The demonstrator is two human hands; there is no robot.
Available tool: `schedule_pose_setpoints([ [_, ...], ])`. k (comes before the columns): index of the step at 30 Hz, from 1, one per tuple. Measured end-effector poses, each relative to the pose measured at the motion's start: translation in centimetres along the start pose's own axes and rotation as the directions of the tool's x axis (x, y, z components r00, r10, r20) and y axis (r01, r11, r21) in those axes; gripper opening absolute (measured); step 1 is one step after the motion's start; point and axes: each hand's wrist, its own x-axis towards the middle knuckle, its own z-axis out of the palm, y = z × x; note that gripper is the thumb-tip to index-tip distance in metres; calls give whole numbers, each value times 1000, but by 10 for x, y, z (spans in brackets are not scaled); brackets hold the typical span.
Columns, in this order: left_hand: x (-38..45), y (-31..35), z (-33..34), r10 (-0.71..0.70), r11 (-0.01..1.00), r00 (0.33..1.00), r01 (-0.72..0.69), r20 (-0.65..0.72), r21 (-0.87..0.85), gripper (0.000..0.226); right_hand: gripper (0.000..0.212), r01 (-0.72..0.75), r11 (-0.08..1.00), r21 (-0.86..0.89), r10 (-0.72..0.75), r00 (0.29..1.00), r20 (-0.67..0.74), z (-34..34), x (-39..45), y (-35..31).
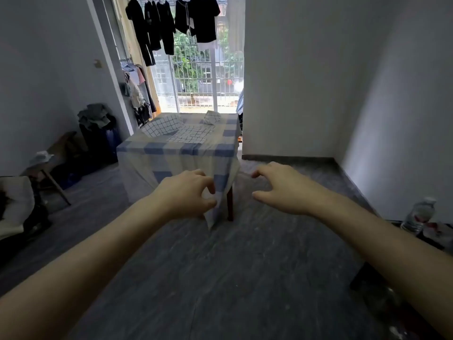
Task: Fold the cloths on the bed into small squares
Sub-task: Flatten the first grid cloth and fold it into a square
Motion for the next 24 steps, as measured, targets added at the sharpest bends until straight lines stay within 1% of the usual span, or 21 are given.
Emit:
schedule_pose_setpoints([
  [3,18,-29,1,-24,1000,1000,24,-9,9,30,47,5,1000,-30,-5,1000,7,16,42,-6],
  [4,24,-38,3,-29,999,1000,29,7,12,30,47,1,999,-38,0,999,36,20,54,-9],
  [10,61,-92,12,-31,1000,999,31,13,1,30,47,-20,1000,-17,20,999,47,37,118,-13],
  [19,112,-133,24,-5,999,1000,6,17,-51,30,47,-17,1000,-4,17,999,45,51,185,-5],
  [24,149,-144,34,-10,999,998,12,61,-44,30,48,-37,999,4,37,995,90,62,219,14],
])
